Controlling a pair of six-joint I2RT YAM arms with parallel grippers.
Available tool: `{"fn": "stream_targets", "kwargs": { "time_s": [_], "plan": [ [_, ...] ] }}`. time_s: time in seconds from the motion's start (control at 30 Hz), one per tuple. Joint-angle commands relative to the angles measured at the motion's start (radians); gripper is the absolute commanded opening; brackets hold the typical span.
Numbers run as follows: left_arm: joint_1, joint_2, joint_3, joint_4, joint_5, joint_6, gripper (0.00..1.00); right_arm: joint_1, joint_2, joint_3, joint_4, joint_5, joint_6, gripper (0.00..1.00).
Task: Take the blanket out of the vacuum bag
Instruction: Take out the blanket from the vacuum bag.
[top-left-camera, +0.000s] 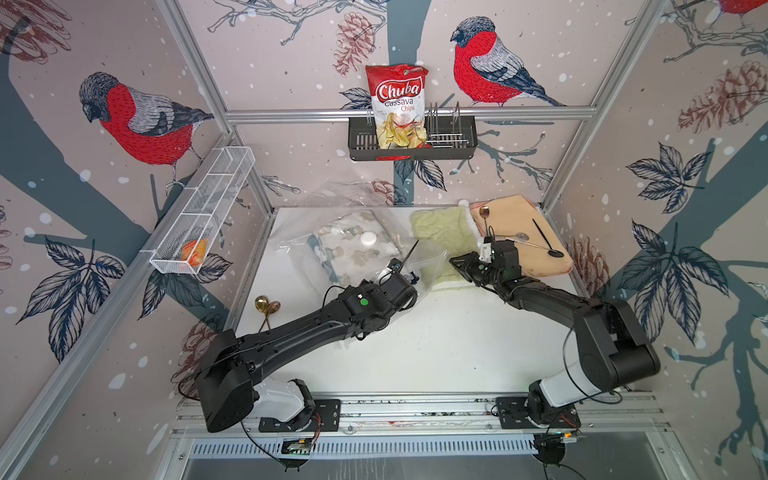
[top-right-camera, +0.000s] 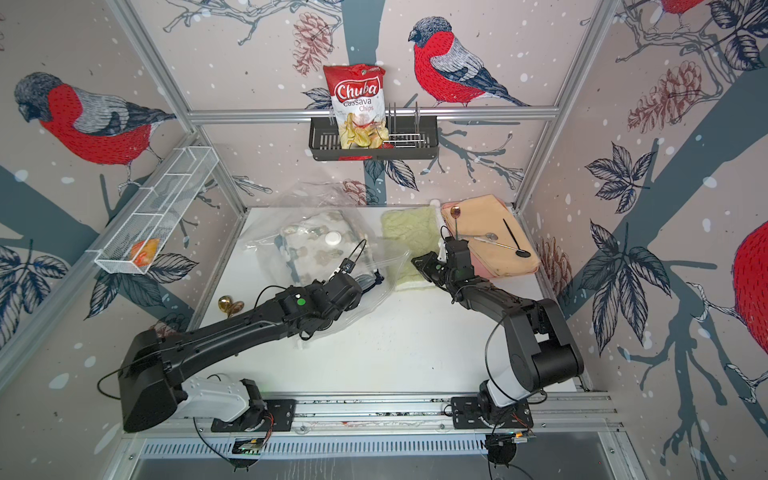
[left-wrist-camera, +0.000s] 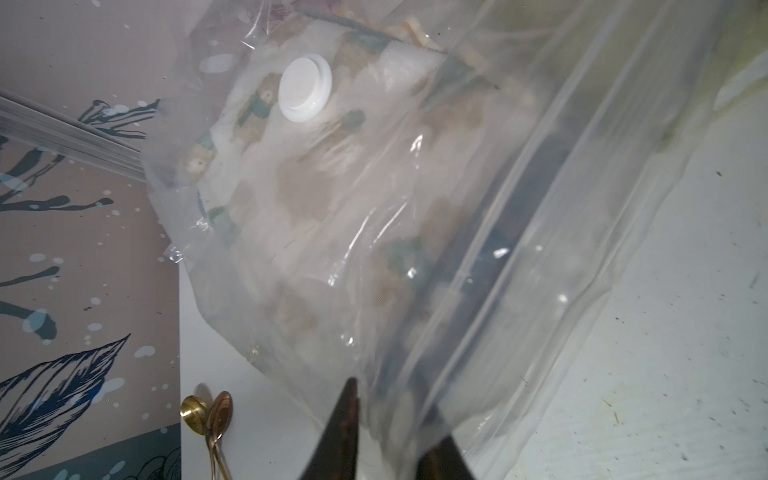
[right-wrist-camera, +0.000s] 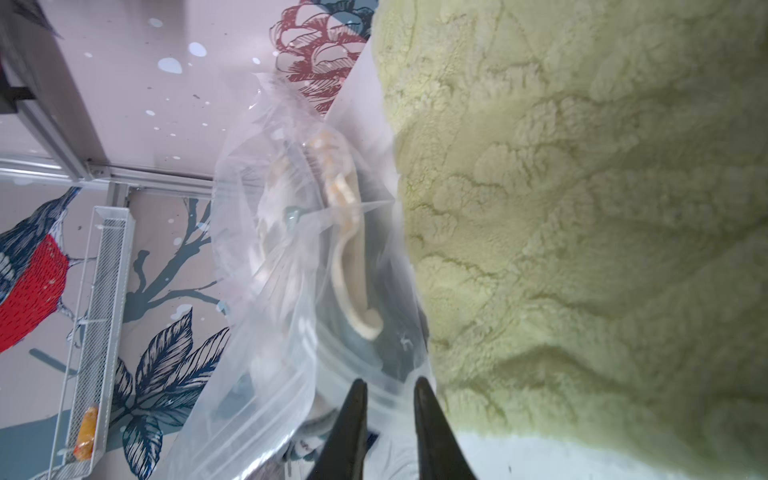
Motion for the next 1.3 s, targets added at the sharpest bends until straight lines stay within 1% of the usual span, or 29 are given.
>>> {"fn": "stream_targets", "kwargs": {
  "time_s": [0.0, 0.07, 0.2, 0.23, 0.33, 0.43, 0.47, 0.53, 0.6, 0.67, 0.7, 0.8, 0.9, 0.97, 1.07, 1.13, 1.2, 1.27],
  "plan": [
    [-0.002, 0.001, 0.035, -0.025, -0.101, 0.021, 0.01, 0.048, -0.09, -0.045, -0.002, 0.071, -0.036, 0.21],
    [-0.002, -0.013, 0.039, -0.016, -0.103, 0.037, 0.0, 0.116, -0.136, -0.077, -0.003, 0.102, -0.026, 0.18],
    [-0.001, -0.058, 0.035, 0.035, -0.078, 0.101, 0.0, 0.35, -0.171, -0.132, 0.075, 0.182, 0.036, 0.15],
    [-0.001, -0.072, 0.027, 0.059, -0.076, 0.123, 0.0, 0.411, -0.164, -0.141, 0.1, 0.217, 0.056, 0.15],
    [0.002, -0.099, 0.006, 0.115, -0.077, 0.156, 0.0, 0.543, -0.115, -0.141, 0.158, 0.325, 0.093, 0.13],
    [0.014, -0.123, -0.011, 0.153, -0.049, 0.151, 0.0, 0.612, -0.043, -0.069, 0.125, 0.42, 0.077, 0.13],
    [0.018, -0.133, -0.017, 0.164, -0.032, 0.147, 0.0, 0.626, -0.019, -0.041, 0.107, 0.439, 0.069, 0.13],
    [0.026, -0.165, -0.036, 0.191, 0.007, 0.122, 0.0, 0.637, 0.026, -0.008, 0.12, 0.451, 0.093, 0.17],
    [0.031, -0.208, -0.06, 0.24, 0.07, 0.093, 0.0, 0.635, 0.065, -0.006, 0.19, 0.426, 0.124, 0.21],
    [0.032, -0.252, -0.119, 0.308, 0.124, 0.091, 0.0, 0.634, 0.106, 0.003, 0.252, 0.398, 0.148, 0.25],
    [0.032, -0.271, -0.134, 0.332, 0.141, 0.091, 0.0, 0.631, 0.128, 0.01, 0.279, 0.381, 0.162, 0.28],
    [0.032, -0.304, -0.151, 0.364, 0.146, 0.088, 0.0, 0.631, 0.185, 0.04, 0.323, 0.342, 0.176, 0.33],
    [0.032, -0.315, -0.164, 0.378, 0.157, 0.096, 0.0, 0.631, 0.221, 0.088, 0.28, 0.314, 0.152, 0.36],
    [0.033, -0.314, -0.169, 0.378, 0.155, 0.101, 0.0, 0.63, 0.221, 0.098, 0.252, 0.318, 0.131, 0.44],
    [0.033, -0.312, -0.175, 0.38, 0.146, 0.111, 0.0, 0.631, 0.188, 0.124, 0.152, 0.37, 0.066, 0.45],
    [0.035, -0.316, -0.177, 0.384, 0.144, 0.115, 0.0, 0.632, 0.169, 0.152, 0.055, 0.427, 0.015, 0.5],
    [0.043, -0.324, -0.183, 0.393, 0.144, 0.116, 0.0, 0.632, 0.15, 0.173, -0.029, 0.471, -0.039, 0.53],
    [0.053, -0.333, -0.191, 0.405, 0.153, 0.123, 0.0, 0.628, 0.138, 0.171, -0.08, 0.5, -0.065, 0.54]
  ]
}}
